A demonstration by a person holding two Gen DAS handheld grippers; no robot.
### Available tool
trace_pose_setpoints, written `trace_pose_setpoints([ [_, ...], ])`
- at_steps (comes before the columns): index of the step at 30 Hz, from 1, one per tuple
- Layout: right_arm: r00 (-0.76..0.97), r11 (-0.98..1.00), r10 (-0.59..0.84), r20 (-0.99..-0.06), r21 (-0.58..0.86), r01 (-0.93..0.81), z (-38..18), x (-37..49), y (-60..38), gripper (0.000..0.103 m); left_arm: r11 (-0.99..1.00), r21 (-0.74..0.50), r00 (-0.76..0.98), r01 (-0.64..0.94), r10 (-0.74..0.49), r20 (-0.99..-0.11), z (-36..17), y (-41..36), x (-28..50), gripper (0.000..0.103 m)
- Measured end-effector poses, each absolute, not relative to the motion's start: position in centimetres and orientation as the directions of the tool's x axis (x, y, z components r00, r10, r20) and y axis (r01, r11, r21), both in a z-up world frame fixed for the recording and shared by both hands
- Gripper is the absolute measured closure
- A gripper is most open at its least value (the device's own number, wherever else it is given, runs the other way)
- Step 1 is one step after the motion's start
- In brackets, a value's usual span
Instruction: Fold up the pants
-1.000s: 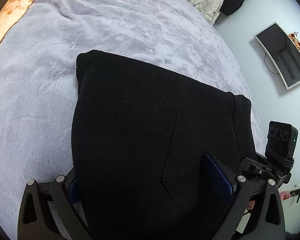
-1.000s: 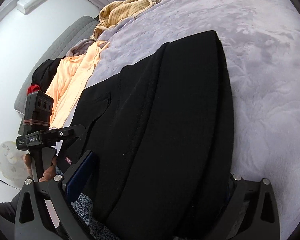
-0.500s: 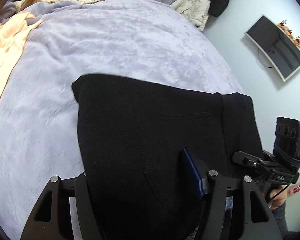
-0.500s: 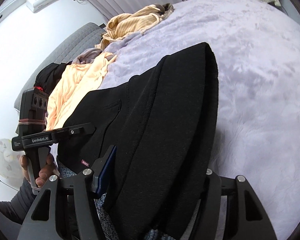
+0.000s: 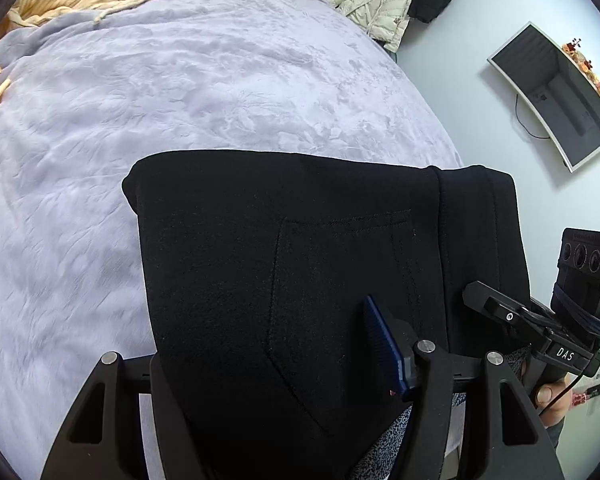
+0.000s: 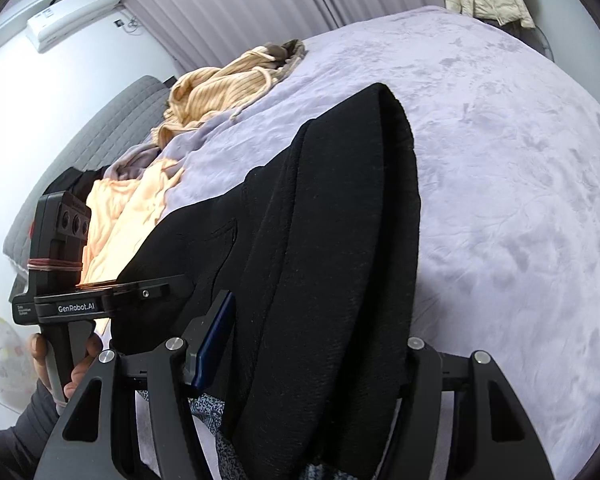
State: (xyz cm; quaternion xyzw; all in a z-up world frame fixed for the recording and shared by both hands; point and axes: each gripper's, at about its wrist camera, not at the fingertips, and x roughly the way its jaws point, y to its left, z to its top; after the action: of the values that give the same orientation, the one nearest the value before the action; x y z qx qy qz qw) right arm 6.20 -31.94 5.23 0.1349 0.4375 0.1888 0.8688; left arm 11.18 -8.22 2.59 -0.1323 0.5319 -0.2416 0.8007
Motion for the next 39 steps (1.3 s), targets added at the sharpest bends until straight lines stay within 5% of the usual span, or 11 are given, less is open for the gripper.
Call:
trace_pose_setpoints([
  [6,0.516,0.898,0.429,-0.741,0.412,-0.154,2.2,9.8,-33.9,0.037,0.877,-0.434,0.300,0.208,-0.479,-0.825,-0.3,-9.1,14.2,0.037],
  [8,0.497,0.895,0.432,-0.753,0.428,-0.129,0.9,10.5,-34.5,0.032,0.881,-0.438,0.280,0.176,-0.472,-0.836,-1.9,-8.5,14.4,0.018],
  [10,0.487,0.888,0.440,-0.755,0.448,-0.107,-0.1,10.7,-35.0,0.027,0.874,-0.459,0.273,0.158,-0.486,-0.830,-2.8,-7.4,14.3,0.012],
  [15,0.543,0.897,0.400,-0.739,0.438,-0.065,1.2,8.7,-35.5,0.023,0.865,-0.482,0.309,0.139,-0.501,-0.809,-0.9,-4.6,12.7,0.012],
  [22,0.760,0.974,0.214,-0.613,0.190,-0.121,7.2,-0.1,-31.5,0.020,0.912,-0.349,0.460,0.216,-0.411,-0.787,3.8,-3.9,5.9,0.013],
  [26,0.731,0.958,0.233,-0.641,0.021,-0.287,6.0,-2.5,-25.1,0.020,0.919,-0.233,0.512,0.319,-0.374,-0.773,3.6,-7.2,3.6,0.012],
  [29,0.709,0.965,0.151,-0.689,-0.051,-0.255,3.5,-2.6,-25.2,0.020,0.914,-0.197,0.493,0.354,-0.361,-0.791,2.1,-9.5,3.4,0.012],
  [33,0.634,0.973,0.197,-0.748,0.071,-0.219,0.5,-1.6,-28.4,0.020,0.918,-0.193,0.442,0.347,-0.342,-0.829,-0.6,-10.3,4.1,0.012],
  [39,0.657,0.964,0.256,-0.709,0.136,-0.229,2.2,-2.7,-29.8,0.019,0.913,-0.220,0.472,0.343,-0.371,-0.800,2.0,-9.8,3.2,0.012],
])
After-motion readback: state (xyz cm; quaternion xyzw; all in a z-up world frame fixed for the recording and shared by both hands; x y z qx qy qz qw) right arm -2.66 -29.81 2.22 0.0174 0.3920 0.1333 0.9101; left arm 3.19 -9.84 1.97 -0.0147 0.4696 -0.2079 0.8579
